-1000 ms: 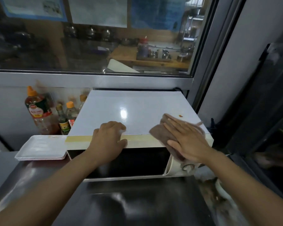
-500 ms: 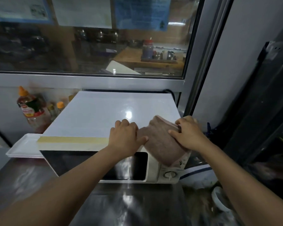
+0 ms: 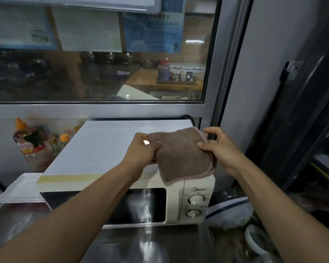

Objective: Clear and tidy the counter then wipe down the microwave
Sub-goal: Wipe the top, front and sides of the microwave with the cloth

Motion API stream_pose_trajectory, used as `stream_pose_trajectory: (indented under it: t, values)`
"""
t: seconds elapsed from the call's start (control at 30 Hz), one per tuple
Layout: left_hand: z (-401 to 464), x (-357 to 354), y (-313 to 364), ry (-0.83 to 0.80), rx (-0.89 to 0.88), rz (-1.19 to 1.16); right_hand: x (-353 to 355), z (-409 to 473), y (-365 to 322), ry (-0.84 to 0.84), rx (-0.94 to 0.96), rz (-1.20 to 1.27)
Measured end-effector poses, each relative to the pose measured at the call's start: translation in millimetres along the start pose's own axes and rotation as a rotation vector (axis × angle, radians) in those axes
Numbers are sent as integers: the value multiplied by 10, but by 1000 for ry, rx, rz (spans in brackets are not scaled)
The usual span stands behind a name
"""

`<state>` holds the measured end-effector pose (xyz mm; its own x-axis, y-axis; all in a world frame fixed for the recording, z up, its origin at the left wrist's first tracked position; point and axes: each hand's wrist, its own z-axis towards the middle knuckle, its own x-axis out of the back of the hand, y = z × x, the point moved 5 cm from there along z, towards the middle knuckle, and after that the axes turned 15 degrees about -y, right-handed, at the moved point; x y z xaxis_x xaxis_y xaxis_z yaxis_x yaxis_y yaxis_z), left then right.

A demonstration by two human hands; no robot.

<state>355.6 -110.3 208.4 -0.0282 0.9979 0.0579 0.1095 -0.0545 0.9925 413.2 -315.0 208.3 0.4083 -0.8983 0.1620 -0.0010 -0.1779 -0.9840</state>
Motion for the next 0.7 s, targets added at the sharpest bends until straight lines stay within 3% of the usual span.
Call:
stream_pose_trajectory:
  t: [0.13, 0.23, 0.3, 0.4, 0.47, 0.6, 0.7]
  values:
    - [12, 99, 63, -18, 41, -182, -61, -109, -167, -133, 67, 15]
    - [-3, 127, 142, -180, 20, -168, -153, -184, -251, -227, 45, -44]
    - [7, 155, 156, -278, -3, 50, -191, -185, -288, -150, 20, -267]
    - [34, 208, 195, -248, -74, 544, -267, -191, -321, 9, 8, -507]
    - [51, 236, 240, -209, -124, 730, -267, -185, -286, 51, 14, -537]
    - [161, 213, 270, -294, -163, 740, -186, -263, -257, 73, -10, -336]
    - [256, 107, 241, -387, -122, 551, -26, -177, -199, 233, -26, -352]
